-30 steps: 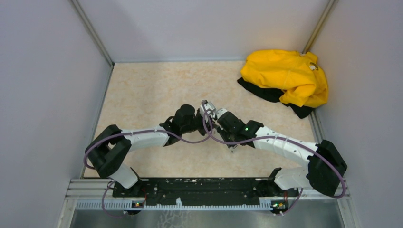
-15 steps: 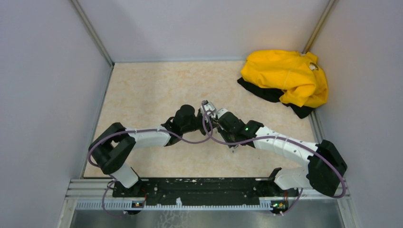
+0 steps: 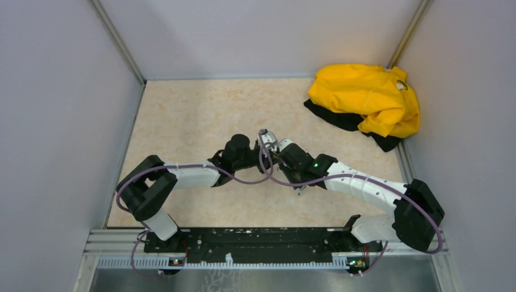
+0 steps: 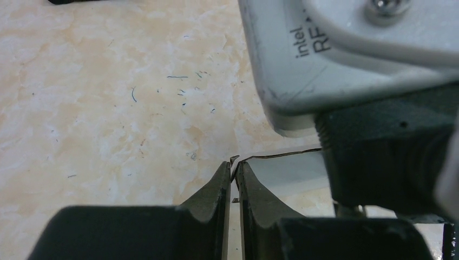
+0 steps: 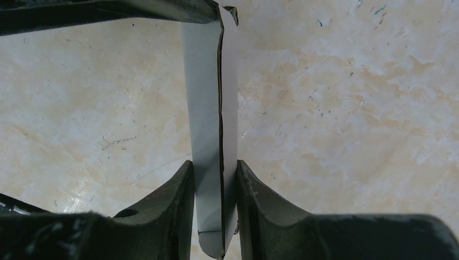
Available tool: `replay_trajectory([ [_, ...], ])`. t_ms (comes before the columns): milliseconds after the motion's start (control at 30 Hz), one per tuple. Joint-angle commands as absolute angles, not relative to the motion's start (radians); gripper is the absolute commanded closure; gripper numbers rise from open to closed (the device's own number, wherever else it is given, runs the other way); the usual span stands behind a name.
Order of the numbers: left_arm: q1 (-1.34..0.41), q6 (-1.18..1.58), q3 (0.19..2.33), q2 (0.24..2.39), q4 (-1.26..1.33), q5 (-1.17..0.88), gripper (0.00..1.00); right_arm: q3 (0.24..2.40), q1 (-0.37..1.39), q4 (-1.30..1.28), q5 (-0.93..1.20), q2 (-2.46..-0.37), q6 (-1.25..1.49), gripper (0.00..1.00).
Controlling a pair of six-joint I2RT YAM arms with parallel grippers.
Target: Fold the paper box
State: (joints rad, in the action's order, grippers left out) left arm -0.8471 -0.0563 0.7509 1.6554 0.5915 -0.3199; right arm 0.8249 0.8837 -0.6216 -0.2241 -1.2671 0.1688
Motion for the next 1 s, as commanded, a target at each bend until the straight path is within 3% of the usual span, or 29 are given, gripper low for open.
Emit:
replay_trajectory([
  [0, -0.923, -0.172, 0.742, 1.766, 0.396, -0.394, 0.86, 0.841, 0.948, -0.444, -0.022, -1.319, -0.019, 0.84],
  [233, -0.923, -0.168, 0.779, 1.787, 0.339, -0.372, 0.95, 0.838, 0.947, -0.435, -0.008, -1.314, -0.013, 0.84],
  [967, -0.923, -0.131, 0.905, 1.787, 0.138, -0.369, 0.94, 0.849, 0.946, -0.428, -0.004, -1.328, -0.008, 0.84],
])
